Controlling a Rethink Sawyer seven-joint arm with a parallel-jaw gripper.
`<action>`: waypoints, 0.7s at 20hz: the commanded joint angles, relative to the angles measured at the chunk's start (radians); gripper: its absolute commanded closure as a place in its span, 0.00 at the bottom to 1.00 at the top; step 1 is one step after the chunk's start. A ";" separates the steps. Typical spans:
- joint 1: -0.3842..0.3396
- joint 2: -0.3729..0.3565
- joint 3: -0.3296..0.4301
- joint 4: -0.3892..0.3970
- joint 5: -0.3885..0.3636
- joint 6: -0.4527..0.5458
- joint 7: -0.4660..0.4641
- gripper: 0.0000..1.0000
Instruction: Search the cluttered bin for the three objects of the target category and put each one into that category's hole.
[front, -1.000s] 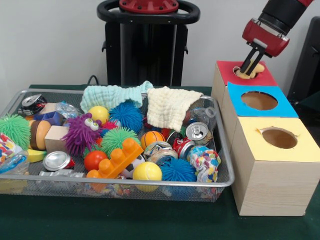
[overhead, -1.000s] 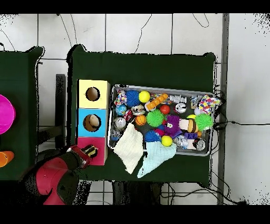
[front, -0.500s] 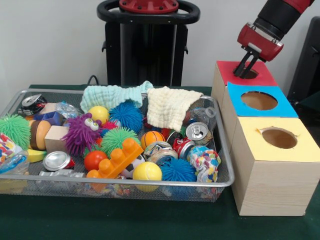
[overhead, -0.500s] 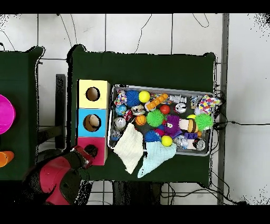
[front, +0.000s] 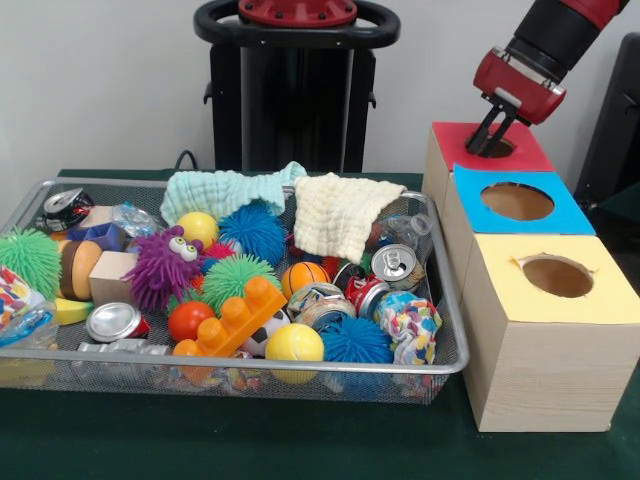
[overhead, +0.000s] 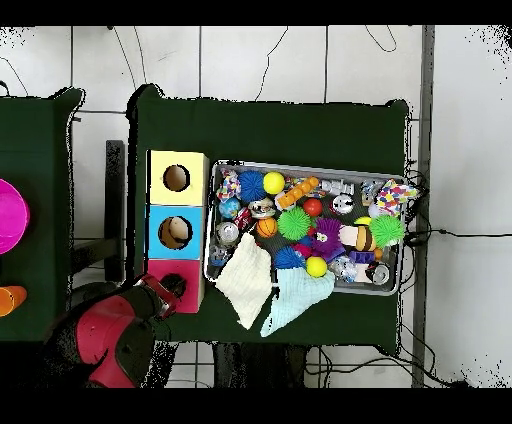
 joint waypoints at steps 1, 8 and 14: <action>-0.038 0.058 0.173 -0.003 0.049 -0.006 0.222 1.00; -0.033 0.003 0.163 0.024 0.050 0.007 0.221 1.00; -0.026 -0.053 0.156 0.046 0.063 0.021 0.231 1.00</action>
